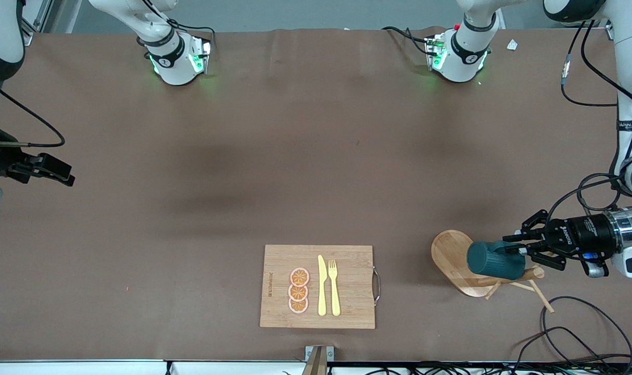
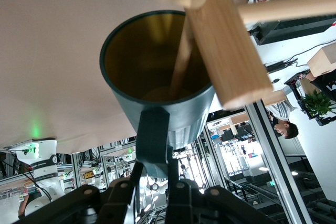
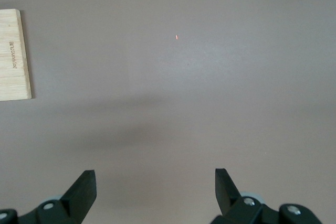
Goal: Pass cup and hang on rack
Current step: 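Hook the mug handle onto a rack peg with the left gripper, then open the left gripper and pull it back from the mug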
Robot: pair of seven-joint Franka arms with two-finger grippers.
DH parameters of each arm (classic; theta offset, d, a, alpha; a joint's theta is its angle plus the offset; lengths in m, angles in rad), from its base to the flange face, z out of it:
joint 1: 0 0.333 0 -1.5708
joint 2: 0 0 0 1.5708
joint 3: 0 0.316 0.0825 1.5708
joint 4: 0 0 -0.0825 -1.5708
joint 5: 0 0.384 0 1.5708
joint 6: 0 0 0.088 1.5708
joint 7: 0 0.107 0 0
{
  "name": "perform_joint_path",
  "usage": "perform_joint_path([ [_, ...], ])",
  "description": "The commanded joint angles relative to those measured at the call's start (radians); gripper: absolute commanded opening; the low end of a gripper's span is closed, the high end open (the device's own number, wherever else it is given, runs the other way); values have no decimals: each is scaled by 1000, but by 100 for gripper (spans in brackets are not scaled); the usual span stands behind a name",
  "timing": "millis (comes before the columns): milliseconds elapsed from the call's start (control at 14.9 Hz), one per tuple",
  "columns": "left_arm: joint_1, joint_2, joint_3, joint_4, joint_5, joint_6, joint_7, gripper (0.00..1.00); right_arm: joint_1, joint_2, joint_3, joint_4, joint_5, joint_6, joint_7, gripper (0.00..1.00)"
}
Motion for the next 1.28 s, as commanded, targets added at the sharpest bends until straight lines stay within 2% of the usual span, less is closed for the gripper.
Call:
perform_joint_path([
  [0,13,12,-3,11,-25,-14,19,0,-5,-31,8,-36,-21,7,-6,100],
  [135,13,17,-3,11,-25,-14,19,2,-5,-31,7,-36,-21,7,-6,100],
  [202,13,20,-3,11,-25,-13,19,8,-5,-31,6,-36,-21,7,-6,100],
  [269,13,22,-3,11,-25,-13,19,20,-5,-31,6,-36,-21,7,-6,100],
  [404,13,22,-2,11,-25,-13,21,57,-5,-31,8,-36,-21,7,-6,100],
  [471,13,20,-2,12,-25,-11,22,88,-5,-31,7,-36,-21,7,-6,100],
  [538,15,19,-2,12,-25,-11,21,100,-5,-31,8,-36,-21,8,-6,100],
  [807,18,5,-5,15,-24,-13,13,100,-5,-31,6,-36,-21,8,-6,100],
  [1077,13,-90,4,19,-2,-16,16,100,-5,-31,8,-36,-21,8,-6,100],
  [1211,-2,-159,-13,18,130,-16,19,100,-5,-31,8,-36,-21,8,-6,100],
])
